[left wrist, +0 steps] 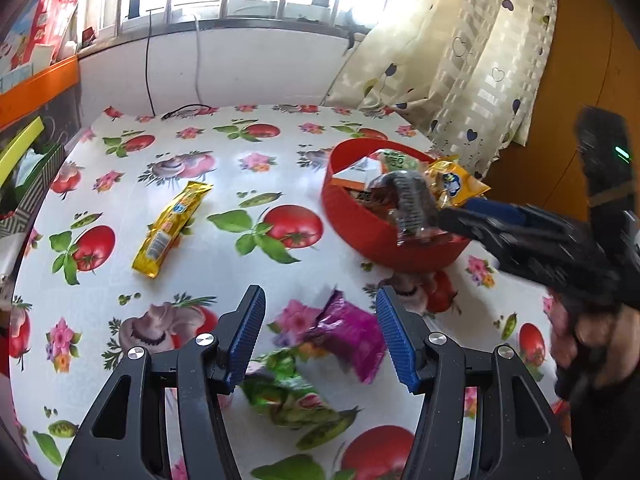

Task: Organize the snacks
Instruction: 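Withdraw both tools from the basket toward the remaining snacks, then grasp the pink cup with the left tool while the right tool grasps the purple bag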

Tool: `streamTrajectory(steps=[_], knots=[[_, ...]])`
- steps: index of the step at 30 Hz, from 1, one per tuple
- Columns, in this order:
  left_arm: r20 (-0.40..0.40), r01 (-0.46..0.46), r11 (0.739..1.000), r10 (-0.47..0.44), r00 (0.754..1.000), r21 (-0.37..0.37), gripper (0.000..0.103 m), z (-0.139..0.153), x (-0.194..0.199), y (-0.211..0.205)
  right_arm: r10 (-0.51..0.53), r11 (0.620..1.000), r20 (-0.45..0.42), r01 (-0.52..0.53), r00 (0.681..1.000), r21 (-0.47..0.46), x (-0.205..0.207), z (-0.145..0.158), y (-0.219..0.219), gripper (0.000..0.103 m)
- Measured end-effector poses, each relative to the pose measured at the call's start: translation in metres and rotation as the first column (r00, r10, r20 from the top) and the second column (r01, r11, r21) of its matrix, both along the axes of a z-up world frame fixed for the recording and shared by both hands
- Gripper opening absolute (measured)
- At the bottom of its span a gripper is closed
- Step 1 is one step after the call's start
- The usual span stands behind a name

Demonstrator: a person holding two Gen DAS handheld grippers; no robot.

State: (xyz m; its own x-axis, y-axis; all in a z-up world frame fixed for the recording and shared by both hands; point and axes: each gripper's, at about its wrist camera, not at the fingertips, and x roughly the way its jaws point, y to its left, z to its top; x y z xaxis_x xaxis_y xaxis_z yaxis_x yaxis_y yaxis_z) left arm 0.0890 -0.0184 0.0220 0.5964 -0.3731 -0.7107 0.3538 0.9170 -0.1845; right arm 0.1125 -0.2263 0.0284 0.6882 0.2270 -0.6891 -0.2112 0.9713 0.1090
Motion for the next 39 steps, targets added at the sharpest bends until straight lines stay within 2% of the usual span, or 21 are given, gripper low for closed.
streamTrajectory(steps=[5, 8, 11, 14, 22, 31, 39], knots=[[-0.008, -0.021, 1.000, 0.021, 1.000, 0.002, 0.059, -0.006, 0.009, 0.017, -0.039, 0.997, -0.040, 0.036, 0.998, -0.069, 0.041, -0.017, 0.000, 0.053], [-0.005, -0.034, 0.999, 0.034, 0.999, -0.001, 0.059, -0.008, 0.011, 0.026, -0.066, 0.997, -0.037, 0.064, 0.997, -0.050, 0.045, -0.016, -0.018, 0.053], [-0.003, -0.043, 0.999, 0.043, 0.999, -0.006, 0.059, -0.010, 0.012, 0.035, -0.147, 0.983, -0.021, 0.143, 0.989, -0.115, 0.047, -0.014, -0.033, 0.053], [-0.013, -0.068, 0.997, 0.068, 0.998, -0.020, 0.059, -0.012, 0.010, 0.045, -0.168, 0.982, -0.025, 0.165, 0.985, -0.093, 0.040, -0.010, -0.043, 0.053], [-0.002, -0.097, 0.995, 0.097, 0.995, -0.013, 0.059, -0.009, -0.018, 0.060, -0.019, 0.999, 0.042, 0.020, 0.999, -0.034, -0.017, 0.016, -0.007, 0.053], [-0.024, -0.118, 0.993, 0.117, 0.993, -0.019, 0.059, -0.014, -0.044, 0.072, 0.122, 0.992, 0.012, -0.121, 0.992, -0.031, -0.054, 0.010, 0.043, 0.053], [-0.064, -0.143, 0.989, 0.144, 0.987, 0.020, 0.059, -0.035, -0.036, 0.073, 0.198, 0.979, -0.028, -0.199, 0.980, -0.034, -0.053, -0.009, 0.066, 0.053]])
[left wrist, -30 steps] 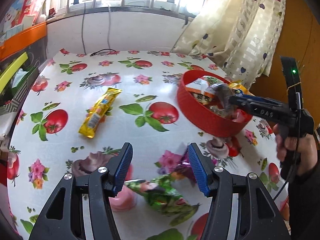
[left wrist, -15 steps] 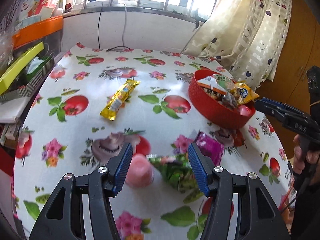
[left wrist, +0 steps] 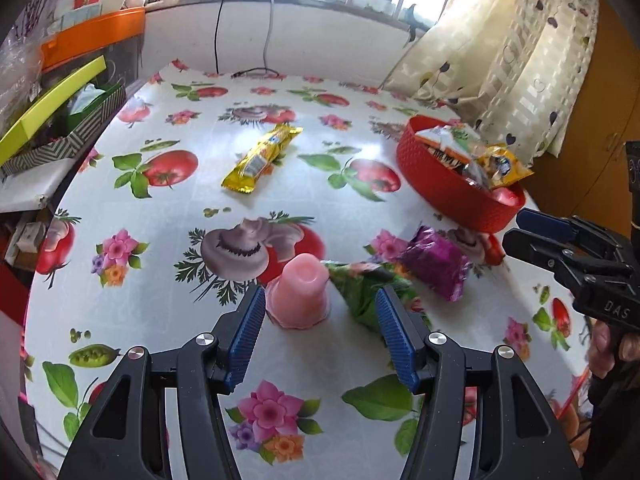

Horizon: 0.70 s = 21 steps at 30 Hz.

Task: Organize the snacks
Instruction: 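Grasp the pink cup with the left tool while the right tool grasps the purple bag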

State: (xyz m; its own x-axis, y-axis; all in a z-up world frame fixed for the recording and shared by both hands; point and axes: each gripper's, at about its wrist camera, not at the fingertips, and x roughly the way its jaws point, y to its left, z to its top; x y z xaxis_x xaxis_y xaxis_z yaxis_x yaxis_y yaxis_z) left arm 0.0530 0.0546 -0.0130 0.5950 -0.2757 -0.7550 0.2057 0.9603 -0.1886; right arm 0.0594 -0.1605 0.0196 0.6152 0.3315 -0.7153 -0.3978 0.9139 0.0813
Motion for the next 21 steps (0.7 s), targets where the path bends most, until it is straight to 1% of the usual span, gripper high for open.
streamTrajectory(steps=[5, 8, 9, 12, 14, 15, 21], knots=[[-0.019, -0.015, 0.999, 0.016, 1.000, 0.029, 0.059, -0.012, 0.011, 0.004, 0.020, 1.000, -0.026, -0.020, 0.999, 0.008, 0.008, -0.010, 0.006, 0.053], [-0.023, -0.018, 0.999, 0.018, 1.000, 0.031, 0.057, -0.018, 0.017, 0.006, 0.032, 0.999, -0.039, -0.032, 0.999, 0.001, 0.013, -0.016, 0.010, 0.053], [-0.023, -0.014, 0.999, 0.015, 1.000, 0.035, 0.056, -0.020, 0.018, 0.006, 0.036, 0.999, -0.041, -0.036, 0.999, 0.000, 0.014, -0.017, 0.011, 0.053], [-0.031, -0.004, 0.999, 0.005, 1.000, 0.044, 0.046, -0.025, 0.023, 0.005, 0.040, 0.999, -0.056, -0.041, 0.998, -0.006, 0.021, -0.023, 0.014, 0.053], [-0.026, 0.006, 0.999, -0.005, 1.000, 0.046, 0.036, -0.027, 0.025, 0.004, 0.048, 0.999, -0.073, -0.049, 0.996, -0.008, 0.027, -0.028, 0.017, 0.053], [-0.024, 0.010, 0.999, -0.009, 1.000, 0.050, 0.034, -0.028, 0.026, 0.003, 0.051, 0.999, -0.077, -0.052, 0.996, -0.010, 0.028, -0.030, 0.017, 0.053], [-0.002, 0.030, 0.998, -0.030, 1.000, 0.054, 0.033, -0.027, 0.032, 0.001, 0.069, 0.997, -0.128, -0.074, 0.989, -0.036, 0.040, -0.045, 0.026, 0.053]])
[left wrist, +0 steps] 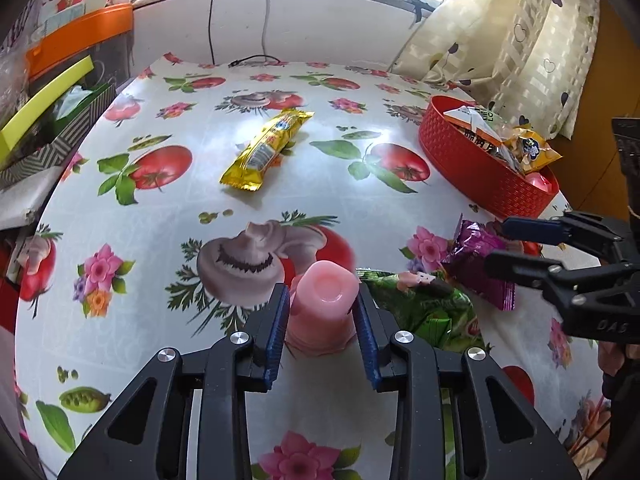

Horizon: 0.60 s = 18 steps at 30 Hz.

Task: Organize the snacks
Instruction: 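Grasp the pink cup with the left tool while the right tool grasps the purple bag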

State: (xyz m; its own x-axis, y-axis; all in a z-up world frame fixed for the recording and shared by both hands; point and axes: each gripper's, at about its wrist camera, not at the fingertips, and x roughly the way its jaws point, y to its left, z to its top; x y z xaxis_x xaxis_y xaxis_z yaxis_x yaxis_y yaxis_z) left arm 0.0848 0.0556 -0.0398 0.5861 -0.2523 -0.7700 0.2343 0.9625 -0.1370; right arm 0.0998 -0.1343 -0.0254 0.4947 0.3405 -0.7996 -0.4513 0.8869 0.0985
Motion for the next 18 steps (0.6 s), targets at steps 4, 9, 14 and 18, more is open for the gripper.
streamTrajectory(steps=[4, 9, 14, 18], knots=[[0.009, 0.015, 1.000, -0.015, 1.000, -0.006, 0.033, 0.000, 0.001, 0.001, 0.010, 1.000, -0.034, -0.011, 0.999, -0.027, 0.007, -0.010, 0.002, 0.051], [0.018, 0.049, 0.999, -0.048, 0.999, -0.019, 0.033, -0.002, 0.004, 0.002, 0.027, 0.999, -0.044, -0.029, 0.999, -0.039, 0.008, -0.016, 0.005, 0.037], [0.029, 0.087, 0.996, -0.087, 0.996, -0.007, 0.033, -0.004, 0.004, 0.002, 0.042, 0.998, -0.036, -0.044, 0.998, -0.048, 0.005, -0.017, 0.008, 0.033], [0.030, 0.082, 0.997, -0.081, 0.996, -0.007, 0.032, -0.005, 0.004, 0.002, 0.028, 0.999, -0.032, -0.029, 0.999, -0.044, 0.003, -0.015, 0.006, 0.031]])
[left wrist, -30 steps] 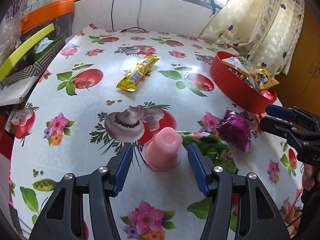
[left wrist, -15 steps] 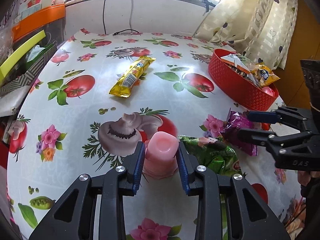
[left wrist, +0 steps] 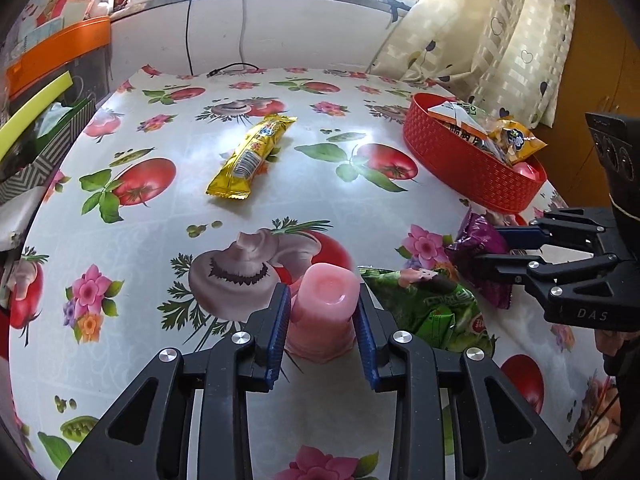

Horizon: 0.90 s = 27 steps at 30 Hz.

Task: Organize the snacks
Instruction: 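Grasp the pink cup with the left tool while the right tool grasps the purple bag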

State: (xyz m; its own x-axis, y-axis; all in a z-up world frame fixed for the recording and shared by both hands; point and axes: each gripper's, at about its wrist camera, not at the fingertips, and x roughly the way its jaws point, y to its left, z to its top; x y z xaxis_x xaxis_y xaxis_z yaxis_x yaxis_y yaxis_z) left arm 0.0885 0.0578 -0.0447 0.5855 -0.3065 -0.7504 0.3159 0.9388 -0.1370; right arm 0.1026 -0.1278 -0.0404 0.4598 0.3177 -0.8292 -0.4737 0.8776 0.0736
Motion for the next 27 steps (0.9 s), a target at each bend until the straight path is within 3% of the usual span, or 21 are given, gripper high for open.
streamTrajectory(steps=[14, 15, 16, 17, 21, 27], knots=[[0.051, -0.071, 0.997, 0.072, 0.996, -0.018, 0.027, 0.020, -0.016, 0.013, -0.039, 0.998, 0.073, 0.035, 0.997, 0.049, -0.016, 0.023, -0.004, 0.029], [0.059, -0.075, 0.997, 0.076, 0.995, -0.020, 0.022, 0.023, -0.017, 0.015, -0.040, 0.998, 0.078, 0.036, 0.996, 0.054, -0.017, 0.025, -0.004, 0.029], [0.067, -0.079, 0.997, 0.080, 0.995, -0.023, 0.001, 0.025, -0.018, 0.015, -0.043, 0.997, 0.085, 0.038, 0.995, 0.064, -0.019, 0.027, -0.005, 0.029], [0.067, -0.084, 0.996, 0.085, 0.994, -0.024, 0.000, 0.027, -0.018, 0.016, -0.045, 0.997, 0.088, 0.039, 0.995, 0.070, -0.020, 0.029, -0.004, 0.029], [0.062, -0.084, 0.996, 0.084, 0.995, 0.006, 0.000, 0.022, -0.017, 0.019, -0.040, 0.997, 0.093, 0.034, 0.995, 0.071, -0.024, 0.033, -0.003, 0.029], [0.033, -0.066, 0.998, 0.067, 0.997, -0.016, 0.000, 0.016, -0.019, 0.022, -0.045, 0.997, 0.066, 0.040, 0.997, 0.070, -0.025, 0.029, -0.004, 0.029]])
